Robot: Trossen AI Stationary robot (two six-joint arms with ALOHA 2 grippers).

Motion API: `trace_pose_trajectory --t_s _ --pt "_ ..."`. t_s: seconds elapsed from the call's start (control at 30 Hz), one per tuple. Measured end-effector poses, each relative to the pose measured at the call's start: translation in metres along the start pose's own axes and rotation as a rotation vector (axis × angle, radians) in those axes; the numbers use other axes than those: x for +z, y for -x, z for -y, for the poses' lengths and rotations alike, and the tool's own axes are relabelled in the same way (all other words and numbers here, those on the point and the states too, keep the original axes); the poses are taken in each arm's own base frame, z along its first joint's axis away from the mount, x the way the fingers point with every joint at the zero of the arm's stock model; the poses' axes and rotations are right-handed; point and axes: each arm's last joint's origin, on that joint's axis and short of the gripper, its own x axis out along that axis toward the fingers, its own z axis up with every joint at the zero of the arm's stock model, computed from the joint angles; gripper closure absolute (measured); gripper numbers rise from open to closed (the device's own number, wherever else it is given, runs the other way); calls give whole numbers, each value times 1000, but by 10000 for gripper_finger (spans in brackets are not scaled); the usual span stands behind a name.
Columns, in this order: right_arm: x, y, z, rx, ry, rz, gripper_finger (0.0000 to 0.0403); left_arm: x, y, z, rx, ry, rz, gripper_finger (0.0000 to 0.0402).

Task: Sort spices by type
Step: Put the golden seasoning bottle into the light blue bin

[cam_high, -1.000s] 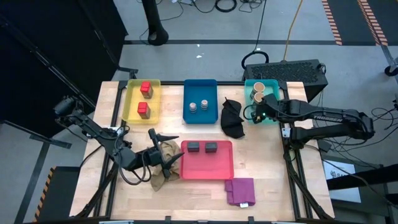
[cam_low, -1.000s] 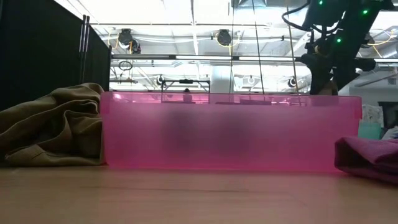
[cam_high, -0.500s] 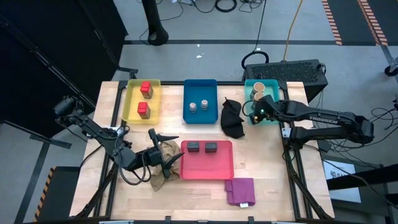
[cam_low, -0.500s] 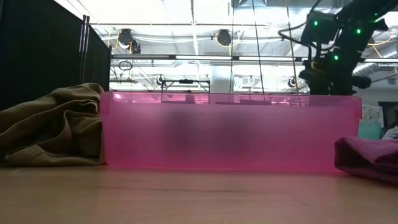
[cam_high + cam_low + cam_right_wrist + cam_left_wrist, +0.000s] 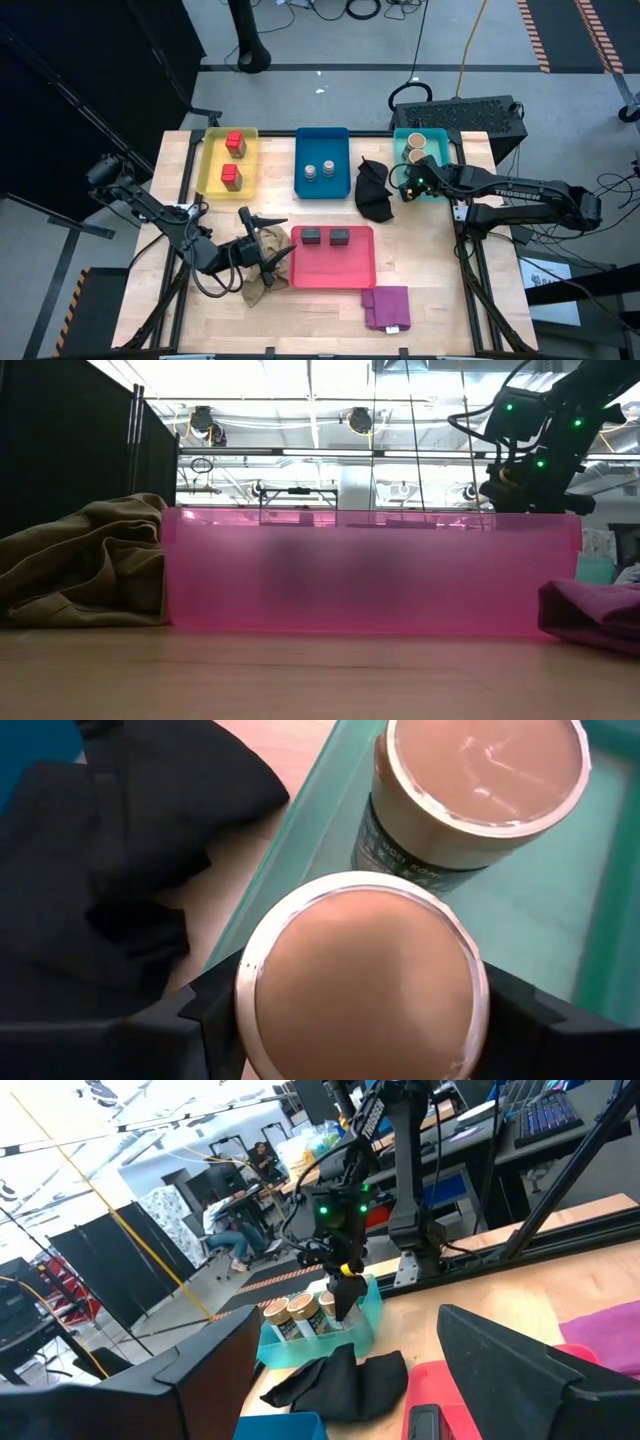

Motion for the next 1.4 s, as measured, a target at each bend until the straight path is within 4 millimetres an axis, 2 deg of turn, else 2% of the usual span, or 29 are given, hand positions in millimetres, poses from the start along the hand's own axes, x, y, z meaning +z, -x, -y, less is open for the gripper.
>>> trace_pose_trajectory --t_s 0.5,1.4 --pt "1 0 1 -25 -1 22 113 0 0 0 -1 -2 -2 91" --pt "2 0 0 -15 20 28 110 -1 0 0 -3 15 -5 91"
